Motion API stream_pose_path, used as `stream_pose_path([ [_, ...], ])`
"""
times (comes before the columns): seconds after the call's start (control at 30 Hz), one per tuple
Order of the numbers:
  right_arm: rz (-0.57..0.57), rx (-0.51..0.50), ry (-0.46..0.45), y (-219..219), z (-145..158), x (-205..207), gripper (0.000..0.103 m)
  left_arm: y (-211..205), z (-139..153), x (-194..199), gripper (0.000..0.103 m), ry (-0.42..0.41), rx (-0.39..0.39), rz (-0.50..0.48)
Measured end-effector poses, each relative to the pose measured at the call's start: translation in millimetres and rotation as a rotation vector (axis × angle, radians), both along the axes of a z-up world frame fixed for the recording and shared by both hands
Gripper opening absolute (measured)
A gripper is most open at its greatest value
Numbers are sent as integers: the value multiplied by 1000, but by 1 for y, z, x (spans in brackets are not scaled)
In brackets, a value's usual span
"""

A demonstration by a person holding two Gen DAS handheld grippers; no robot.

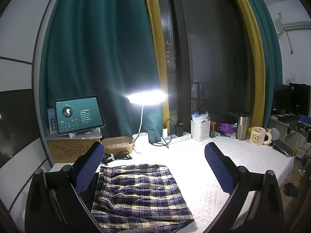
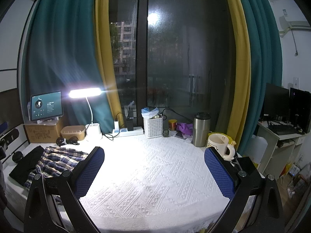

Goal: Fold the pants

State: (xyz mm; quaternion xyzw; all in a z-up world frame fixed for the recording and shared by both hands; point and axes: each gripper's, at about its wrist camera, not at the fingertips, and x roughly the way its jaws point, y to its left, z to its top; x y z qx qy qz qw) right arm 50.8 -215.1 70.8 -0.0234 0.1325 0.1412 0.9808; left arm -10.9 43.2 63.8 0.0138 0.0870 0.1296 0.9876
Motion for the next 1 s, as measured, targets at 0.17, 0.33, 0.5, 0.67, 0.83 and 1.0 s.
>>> stream_pose_path([
  [0.17, 0, 0, 0, 0, 0, 0, 103, 0, 0, -1, 102, 0, -1, -2],
  [0.33, 0, 0, 1, 0, 0, 1, 103, 0, 0, -1, 102, 2, -5, -7],
  [0.5, 1, -1, 1, 0, 1, 1, 103, -1, 1, -2, 102, 1, -9, -10],
  [0.67, 0, -1, 2, 0, 1, 1, 103, -1, 1, -2, 102, 2, -9, -12],
  [0.83, 0, -1, 2, 0, 0, 0, 103, -2, 1, -2, 102, 1, -9, -12],
  [1.0, -1, -2, 3, 1, 0, 0, 103, -2, 1, -1, 102, 1, -9, -12],
])
